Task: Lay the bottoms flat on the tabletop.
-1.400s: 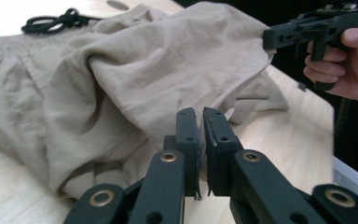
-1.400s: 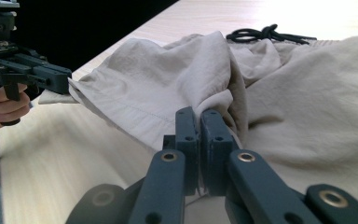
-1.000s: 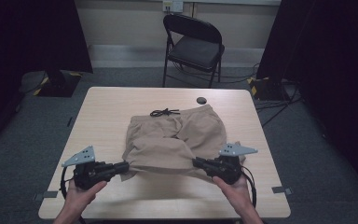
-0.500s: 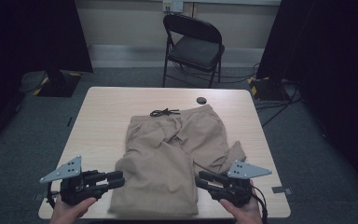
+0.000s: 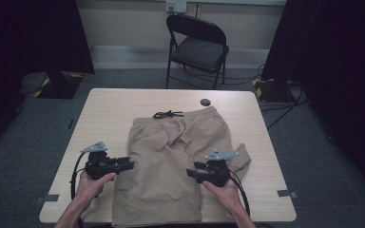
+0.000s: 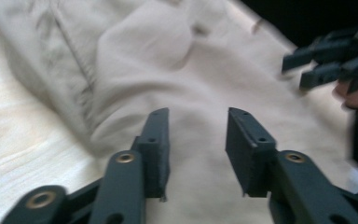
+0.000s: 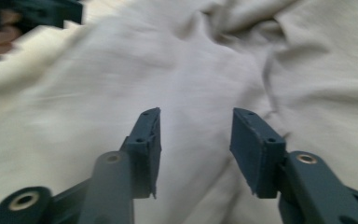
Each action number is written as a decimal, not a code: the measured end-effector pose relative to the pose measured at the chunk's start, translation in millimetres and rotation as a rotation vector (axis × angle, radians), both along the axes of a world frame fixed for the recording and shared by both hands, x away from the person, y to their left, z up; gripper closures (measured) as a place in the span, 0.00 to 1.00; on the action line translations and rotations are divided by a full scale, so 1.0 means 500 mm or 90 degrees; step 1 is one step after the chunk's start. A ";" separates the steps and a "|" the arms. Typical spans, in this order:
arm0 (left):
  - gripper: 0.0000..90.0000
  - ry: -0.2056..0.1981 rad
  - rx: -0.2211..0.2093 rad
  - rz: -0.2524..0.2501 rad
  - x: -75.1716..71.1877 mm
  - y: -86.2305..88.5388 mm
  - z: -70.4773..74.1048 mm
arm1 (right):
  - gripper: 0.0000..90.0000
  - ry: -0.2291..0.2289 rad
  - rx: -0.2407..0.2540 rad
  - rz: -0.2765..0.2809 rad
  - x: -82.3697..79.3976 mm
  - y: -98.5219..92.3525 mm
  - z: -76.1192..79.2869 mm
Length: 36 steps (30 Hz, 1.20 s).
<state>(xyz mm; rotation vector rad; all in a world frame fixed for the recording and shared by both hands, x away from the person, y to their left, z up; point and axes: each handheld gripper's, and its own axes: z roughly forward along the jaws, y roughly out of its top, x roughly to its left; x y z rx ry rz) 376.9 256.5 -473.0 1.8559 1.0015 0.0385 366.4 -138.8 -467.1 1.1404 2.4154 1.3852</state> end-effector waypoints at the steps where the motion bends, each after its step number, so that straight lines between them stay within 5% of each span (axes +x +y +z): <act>1: 0.65 0.022 0.004 -0.015 0.007 -0.006 -0.016 | 0.56 0.006 -0.008 -0.005 0.008 0.003 -0.008; 4: 0.71 0.037 0.031 -0.058 -0.004 -0.024 -0.039 | 0.78 0.023 -0.032 0.001 0.019 0.013 -0.033; 5: 0.70 0.041 0.063 -0.076 -0.020 -0.033 -0.042 | 0.91 0.028 -0.034 0.012 0.010 0.011 -0.038; 10: 0.69 0.061 0.054 -0.080 -0.030 -0.023 -0.048 | 1.00 0.049 -0.025 0.012 -0.023 -0.009 -0.043; 13: 0.68 0.033 -0.009 -0.047 -0.023 0.003 -0.025 | 1.00 0.054 -0.043 0.030 -0.046 -0.012 -0.048; 16: 0.68 0.017 -0.029 -0.031 -0.013 0.010 -0.009 | 1.00 0.063 -0.044 0.032 -0.056 -0.018 -0.052; 19: 0.68 0.029 -0.057 0.002 0.021 0.012 -0.008 | 0.97 0.073 -0.043 0.038 -0.067 -0.028 -0.053; 20: 0.69 0.043 -0.052 0.019 0.042 0.006 -0.021 | 0.85 0.064 -0.038 0.041 -0.072 -0.033 -0.045; 23: 0.69 0.056 -0.033 0.034 0.067 -0.007 -0.037 | 0.78 0.047 -0.022 0.038 -0.066 -0.036 -0.033; 24: 0.69 0.069 -0.031 0.034 0.081 -0.015 -0.045 | 0.70 0.038 -0.008 0.023 -0.050 -0.037 -0.023; 28: 0.73 0.077 -0.012 0.040 0.101 -0.031 -0.064 | 0.65 0.027 -0.001 -0.011 -0.007 -0.039 -0.019; 34: 0.75 0.047 0.077 0.064 0.126 -0.041 -0.047 | 0.56 0.034 0.000 -0.060 0.067 -0.033 -0.027; 36: 0.75 0.047 0.070 0.074 0.143 -0.028 -0.048 | 0.53 0.049 0.001 -0.067 0.090 -0.021 -0.037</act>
